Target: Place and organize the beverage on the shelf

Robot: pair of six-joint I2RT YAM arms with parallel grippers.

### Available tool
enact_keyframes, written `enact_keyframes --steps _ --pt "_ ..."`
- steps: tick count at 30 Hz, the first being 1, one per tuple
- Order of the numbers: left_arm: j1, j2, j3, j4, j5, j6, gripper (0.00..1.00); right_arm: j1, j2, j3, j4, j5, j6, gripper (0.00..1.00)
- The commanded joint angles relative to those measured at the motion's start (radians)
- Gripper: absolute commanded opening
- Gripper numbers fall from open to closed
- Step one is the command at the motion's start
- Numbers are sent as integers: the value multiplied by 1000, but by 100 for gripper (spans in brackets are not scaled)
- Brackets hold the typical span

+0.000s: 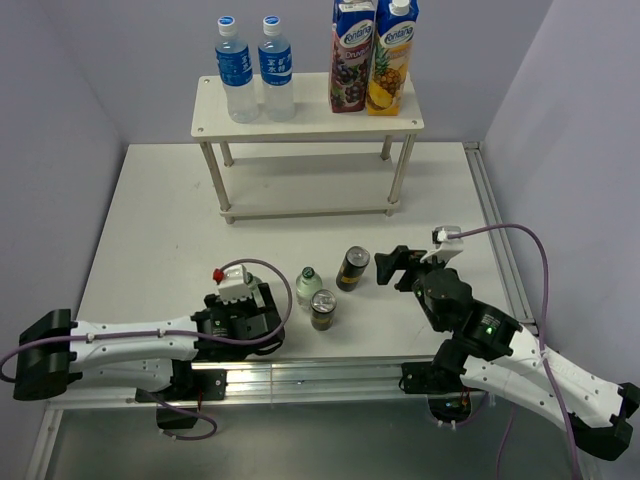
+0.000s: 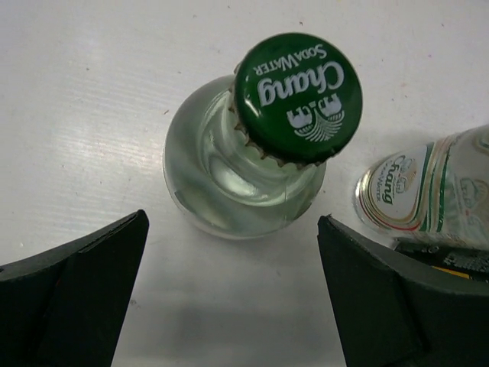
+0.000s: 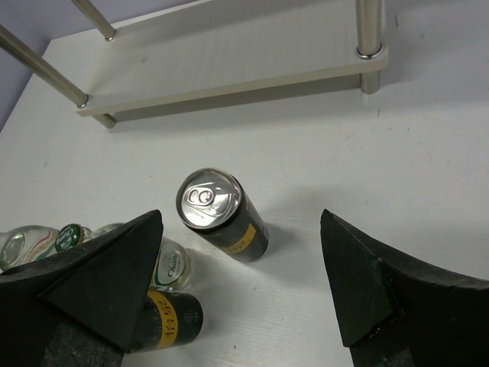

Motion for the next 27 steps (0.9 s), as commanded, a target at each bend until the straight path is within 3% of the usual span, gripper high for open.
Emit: enact_keyframes --steps 1,9,21,24,27 --pt "-10 46 32 39 -121 -65 99 -4 -4 -17 21 3 12 91" --pt "-8 225 60 50 -188 -137 98 -4 7 -28 29 9 10 90" --pt "39 358 17 228 -233 -41 88 -4 36 -57 61 0 -4 90" --pt "65 370 -4 306 -230 5 79 -4 54 -59 70 -2 -7 90" --pt "71 391 -1 325 -237 19 57 -4 68 -54 76 -5 -11 90"
